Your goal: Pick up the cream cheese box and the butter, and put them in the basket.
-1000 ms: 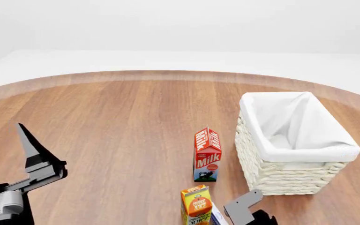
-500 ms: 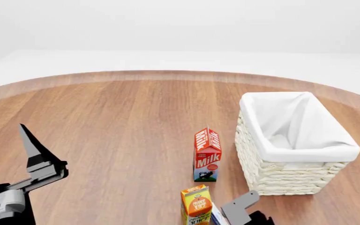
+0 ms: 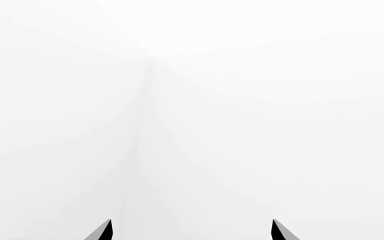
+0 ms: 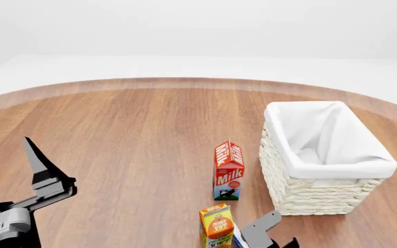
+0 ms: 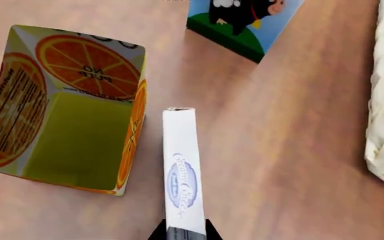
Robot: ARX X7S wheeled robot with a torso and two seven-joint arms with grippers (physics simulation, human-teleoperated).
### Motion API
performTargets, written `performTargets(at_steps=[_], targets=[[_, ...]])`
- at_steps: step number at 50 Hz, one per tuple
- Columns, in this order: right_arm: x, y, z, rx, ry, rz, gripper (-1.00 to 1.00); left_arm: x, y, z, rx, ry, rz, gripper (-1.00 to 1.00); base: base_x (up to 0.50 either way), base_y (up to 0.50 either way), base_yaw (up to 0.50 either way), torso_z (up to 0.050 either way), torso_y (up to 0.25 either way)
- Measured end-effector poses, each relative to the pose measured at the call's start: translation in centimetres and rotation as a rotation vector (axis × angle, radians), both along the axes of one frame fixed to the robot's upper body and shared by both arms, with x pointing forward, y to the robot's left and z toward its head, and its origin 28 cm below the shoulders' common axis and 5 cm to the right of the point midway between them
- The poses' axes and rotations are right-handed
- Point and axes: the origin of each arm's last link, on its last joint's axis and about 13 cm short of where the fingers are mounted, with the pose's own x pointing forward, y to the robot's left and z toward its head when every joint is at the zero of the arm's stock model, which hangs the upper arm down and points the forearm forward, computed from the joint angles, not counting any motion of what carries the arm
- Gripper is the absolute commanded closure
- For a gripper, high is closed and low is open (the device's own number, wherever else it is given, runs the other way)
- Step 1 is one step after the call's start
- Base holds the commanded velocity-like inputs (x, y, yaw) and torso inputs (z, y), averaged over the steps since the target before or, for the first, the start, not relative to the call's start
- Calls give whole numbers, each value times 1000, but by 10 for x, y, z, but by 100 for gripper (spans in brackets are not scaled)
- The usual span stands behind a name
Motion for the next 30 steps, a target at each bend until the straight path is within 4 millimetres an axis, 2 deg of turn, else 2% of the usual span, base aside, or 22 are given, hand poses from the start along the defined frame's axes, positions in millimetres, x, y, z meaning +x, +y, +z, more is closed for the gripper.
performTargets(at_steps=[17,22,30], targets=[[-1,0,5,6,-28,-4,100,0,0,0,0,3,-1,-100,0,0,0,0,0],[-1,-2,24,31,-103,-26,100,0,0,0,1,3,0,-100,0,0,0,0,0],[-6,-9,74,61,-293,-59,100,-1,0,1,2,2,1,-100,0,0,0,0,0]])
